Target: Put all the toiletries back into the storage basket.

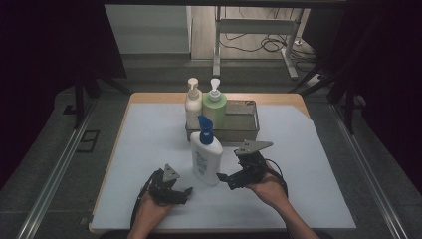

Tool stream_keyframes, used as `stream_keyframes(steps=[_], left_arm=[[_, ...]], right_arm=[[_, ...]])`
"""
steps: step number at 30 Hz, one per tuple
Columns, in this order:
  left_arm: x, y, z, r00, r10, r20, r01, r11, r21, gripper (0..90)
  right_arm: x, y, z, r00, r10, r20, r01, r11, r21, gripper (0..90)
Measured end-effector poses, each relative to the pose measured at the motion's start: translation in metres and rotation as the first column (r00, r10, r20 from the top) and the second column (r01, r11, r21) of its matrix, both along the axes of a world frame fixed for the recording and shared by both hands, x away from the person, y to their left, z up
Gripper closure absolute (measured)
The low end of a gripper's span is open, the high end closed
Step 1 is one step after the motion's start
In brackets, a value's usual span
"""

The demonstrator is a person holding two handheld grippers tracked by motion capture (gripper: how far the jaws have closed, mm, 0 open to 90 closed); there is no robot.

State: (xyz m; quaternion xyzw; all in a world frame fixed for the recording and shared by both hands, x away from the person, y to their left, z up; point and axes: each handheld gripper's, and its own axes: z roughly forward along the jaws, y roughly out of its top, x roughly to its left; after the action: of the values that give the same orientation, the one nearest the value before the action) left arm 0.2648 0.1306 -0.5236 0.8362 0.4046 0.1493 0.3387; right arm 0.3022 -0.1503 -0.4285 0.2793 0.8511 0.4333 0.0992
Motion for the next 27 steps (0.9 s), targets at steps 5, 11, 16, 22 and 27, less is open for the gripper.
stream_keyframes(steps=[5, 11, 16, 22, 27], left_arm=[[0.0, 0.0, 0.0, 1.0, 0.0, 0.0, 0.0, 1.0, 0.0, 11.9], [0.0, 0.0, 0.0, 1.0, 0.0, 0.0, 0.0, 1.0, 0.0, 11.9], [0.0, 0.0, 0.0, 1.0, 0.0, 0.0, 0.0, 1.0, 0.0, 12.0], [0.0, 0.0, 0.0, 1.0, 0.001, 0.001, -0.001, 1.0, -0.001, 12.0], [0.0, 0.0, 0.0, 1.0, 0.001, 0.001, -0.001, 1.0, -0.001, 12.0]], right_arm=[[0.003, 0.007, 0.002, 1.0, -0.007, 0.001, 0.007, 1.0, 0.004, 0.0], [0.006, 0.016, 0.006, 0.9998, -0.013, 0.017, 0.013, 0.9999, 0.004, 1.2], [0.009, 0.025, 0.01, 0.9996, -0.019, 0.019, 0.019, 0.9998, 0.005, 2.5], [0.011, 0.033, 0.012, 0.9994, -0.029, 0.018, 0.029, 0.9994, 0.019, 6.7], [0.014, 0.039, 0.014, 0.9988, -0.037, 0.033, 0.037, 0.9993, 0.007, 10.1]])
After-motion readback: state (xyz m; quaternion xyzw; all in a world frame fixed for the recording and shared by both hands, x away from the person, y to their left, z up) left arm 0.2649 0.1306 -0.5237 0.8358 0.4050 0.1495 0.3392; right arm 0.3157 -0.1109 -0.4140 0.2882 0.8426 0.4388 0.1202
